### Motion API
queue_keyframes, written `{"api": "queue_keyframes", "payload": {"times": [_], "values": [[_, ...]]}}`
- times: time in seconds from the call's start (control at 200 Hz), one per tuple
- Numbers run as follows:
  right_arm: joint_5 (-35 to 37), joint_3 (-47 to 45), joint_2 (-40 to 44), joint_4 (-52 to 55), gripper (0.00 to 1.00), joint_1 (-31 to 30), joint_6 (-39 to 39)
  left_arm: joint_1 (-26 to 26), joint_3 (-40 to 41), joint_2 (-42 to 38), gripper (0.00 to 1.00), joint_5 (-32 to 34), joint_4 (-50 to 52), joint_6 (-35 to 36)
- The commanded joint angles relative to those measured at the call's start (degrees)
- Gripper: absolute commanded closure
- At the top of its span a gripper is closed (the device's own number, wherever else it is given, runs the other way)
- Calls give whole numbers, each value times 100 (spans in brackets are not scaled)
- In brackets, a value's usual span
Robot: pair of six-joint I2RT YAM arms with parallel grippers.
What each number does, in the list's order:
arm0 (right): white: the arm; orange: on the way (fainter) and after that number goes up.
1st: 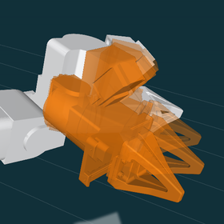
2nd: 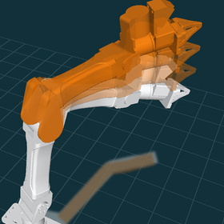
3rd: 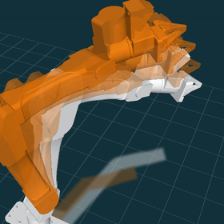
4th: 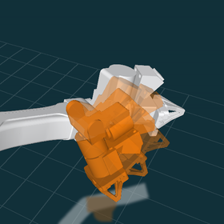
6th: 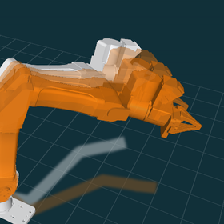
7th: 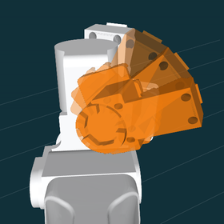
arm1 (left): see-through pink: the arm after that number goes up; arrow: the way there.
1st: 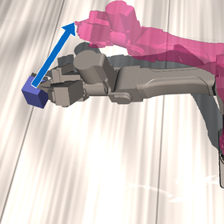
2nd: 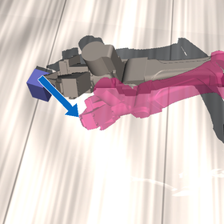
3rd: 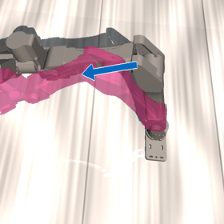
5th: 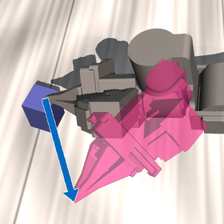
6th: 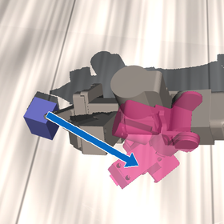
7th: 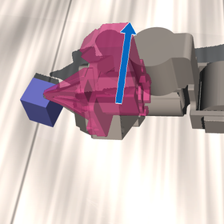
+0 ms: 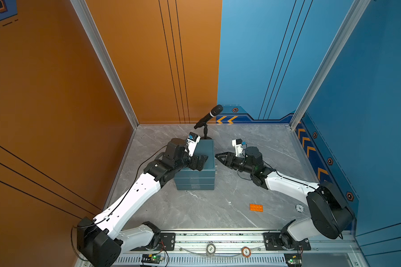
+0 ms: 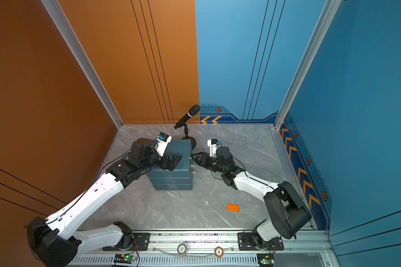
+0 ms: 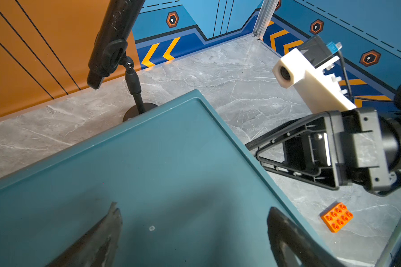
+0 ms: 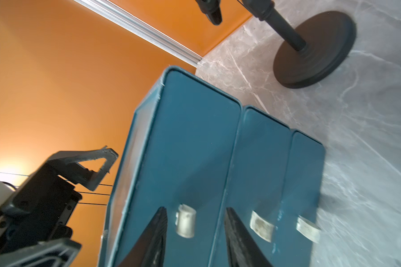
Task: Take the mice out of the drawer
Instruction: Open the drawer in the storage box.
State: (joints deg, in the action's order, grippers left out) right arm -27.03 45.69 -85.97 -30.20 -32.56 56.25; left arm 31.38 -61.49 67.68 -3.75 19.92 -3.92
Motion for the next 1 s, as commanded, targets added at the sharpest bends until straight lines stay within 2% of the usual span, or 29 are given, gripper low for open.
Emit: {"api": "queue_keyframes", "payload": {"times": [0.0, 0.155, 0.395, 0.636, 0.876, 0.991], "values": [[-131, 1, -116, -595, 63, -23, 234, 76, 72, 82, 2, 216, -59, 93], [-241, -12, -291, -917, 74, -38, 430, 97, 67, 127, 2, 247, -35, 96], [-128, -60, -323, -923, 75, -101, 505, 118, 59, 165, 2, 302, -26, 85], [59, -71, -86, -316, 75, -198, 381, 132, 50, 163, 2, 374, -15, 89], [195, -46, 90, -48, 80, -288, 282, 145, 50, 175, 2, 374, -15, 85], [206, -27, 57, -63, 86, -308, 270, 175, 56, 173, 3, 400, -5, 89]]}}
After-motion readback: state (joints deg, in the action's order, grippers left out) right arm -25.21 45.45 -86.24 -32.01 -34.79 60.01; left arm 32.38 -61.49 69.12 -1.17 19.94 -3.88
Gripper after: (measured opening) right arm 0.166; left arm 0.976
